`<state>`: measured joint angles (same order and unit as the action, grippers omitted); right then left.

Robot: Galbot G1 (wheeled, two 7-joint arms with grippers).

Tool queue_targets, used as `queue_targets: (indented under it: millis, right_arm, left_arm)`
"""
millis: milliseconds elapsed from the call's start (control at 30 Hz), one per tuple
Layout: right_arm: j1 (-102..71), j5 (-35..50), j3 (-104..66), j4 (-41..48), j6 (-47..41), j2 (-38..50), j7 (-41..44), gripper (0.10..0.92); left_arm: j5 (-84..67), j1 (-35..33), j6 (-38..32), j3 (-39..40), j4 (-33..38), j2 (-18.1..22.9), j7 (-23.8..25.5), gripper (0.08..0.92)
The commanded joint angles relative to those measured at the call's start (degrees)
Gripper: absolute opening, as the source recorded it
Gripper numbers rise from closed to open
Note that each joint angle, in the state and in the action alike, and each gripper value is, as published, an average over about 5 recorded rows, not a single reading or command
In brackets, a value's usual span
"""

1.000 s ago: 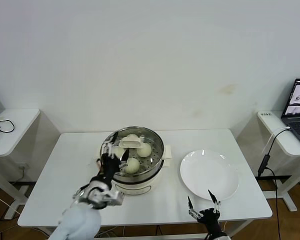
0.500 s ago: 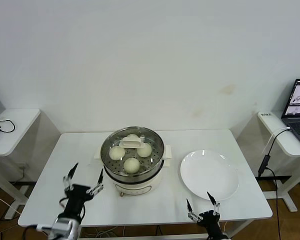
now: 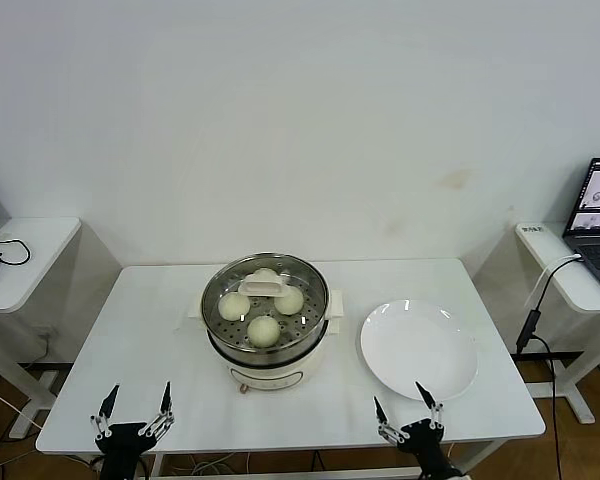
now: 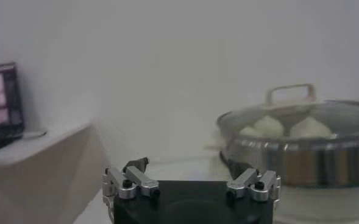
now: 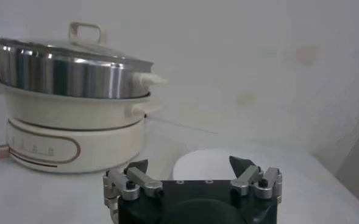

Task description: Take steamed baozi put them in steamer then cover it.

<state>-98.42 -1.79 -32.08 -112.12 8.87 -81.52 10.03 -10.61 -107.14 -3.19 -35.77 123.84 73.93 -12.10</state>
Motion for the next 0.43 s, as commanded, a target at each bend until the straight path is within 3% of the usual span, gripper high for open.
queue_targets:
  millis: [33,433]
  right_arm:
    - [-0.8,1.2,0.5,-2.6,-2.1,0.8,0.2,0.823]
    - [-1.3,2.0,1.5,-3.5,-4.0,1.2,0.4,0.823]
  left_arm:
    - [-2.1,-2.9,-2.6,-2.0,-1.9,1.8,0.9,0.823]
    - [-1.7,-2.8,-2.7,-2.3,-2.7,0.9,1.0,0.823]
